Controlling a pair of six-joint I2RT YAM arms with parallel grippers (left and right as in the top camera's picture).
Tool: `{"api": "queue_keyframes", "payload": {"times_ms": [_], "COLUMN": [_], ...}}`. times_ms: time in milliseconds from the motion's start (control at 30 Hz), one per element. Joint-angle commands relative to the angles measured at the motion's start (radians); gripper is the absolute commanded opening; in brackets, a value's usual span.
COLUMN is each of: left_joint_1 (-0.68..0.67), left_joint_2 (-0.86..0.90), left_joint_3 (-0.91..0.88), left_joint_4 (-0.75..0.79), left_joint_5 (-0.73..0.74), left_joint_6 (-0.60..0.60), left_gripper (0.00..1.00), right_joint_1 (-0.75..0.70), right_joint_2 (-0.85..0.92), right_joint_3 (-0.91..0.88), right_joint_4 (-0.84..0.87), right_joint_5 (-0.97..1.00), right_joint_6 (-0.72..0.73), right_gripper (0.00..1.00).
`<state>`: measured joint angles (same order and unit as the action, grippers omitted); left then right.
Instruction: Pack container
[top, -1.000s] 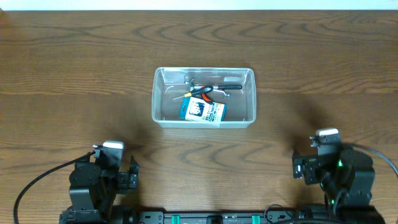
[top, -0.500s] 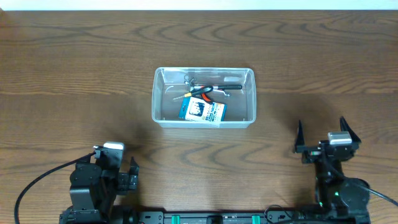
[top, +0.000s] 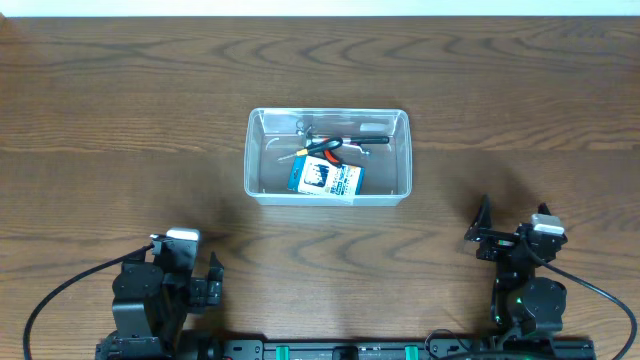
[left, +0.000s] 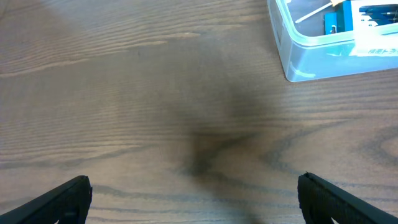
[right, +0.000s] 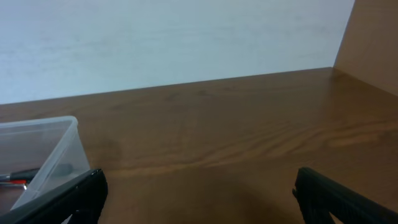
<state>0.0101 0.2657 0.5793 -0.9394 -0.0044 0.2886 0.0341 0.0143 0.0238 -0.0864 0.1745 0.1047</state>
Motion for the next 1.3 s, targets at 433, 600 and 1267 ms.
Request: {"api": "queue_keyframes", "payload": {"times_ms": [433,600,1267], "left_joint_1": [0.000,0.000,0.000], "left_joint_2": [-0.006,-0.006,-0.022], "left_joint_3": [-0.001,-0.001,-0.001], "left_joint_4": [-0.003,-0.003,-0.006], "left_joint_5": [-0.008,-0.007,-0.024], "left_joint_6": [-0.006,-0.006,-0.007], "left_gripper": [0.98,0.98,0.98], "right_joint_1": [0.003,0.003,0.003], "right_joint_2": [-0.010,-0.010,-0.010], "right_joint_3": [-0.005,-0.005,-0.005], "right_joint_4": [-0.007,-0.007,-0.007], "right_joint_5": [-0.077,-0.077,-0.077], "right_joint_6": [-0.031,-0.031,-0.031], "right_gripper": [0.99,0.99,0.99]}}
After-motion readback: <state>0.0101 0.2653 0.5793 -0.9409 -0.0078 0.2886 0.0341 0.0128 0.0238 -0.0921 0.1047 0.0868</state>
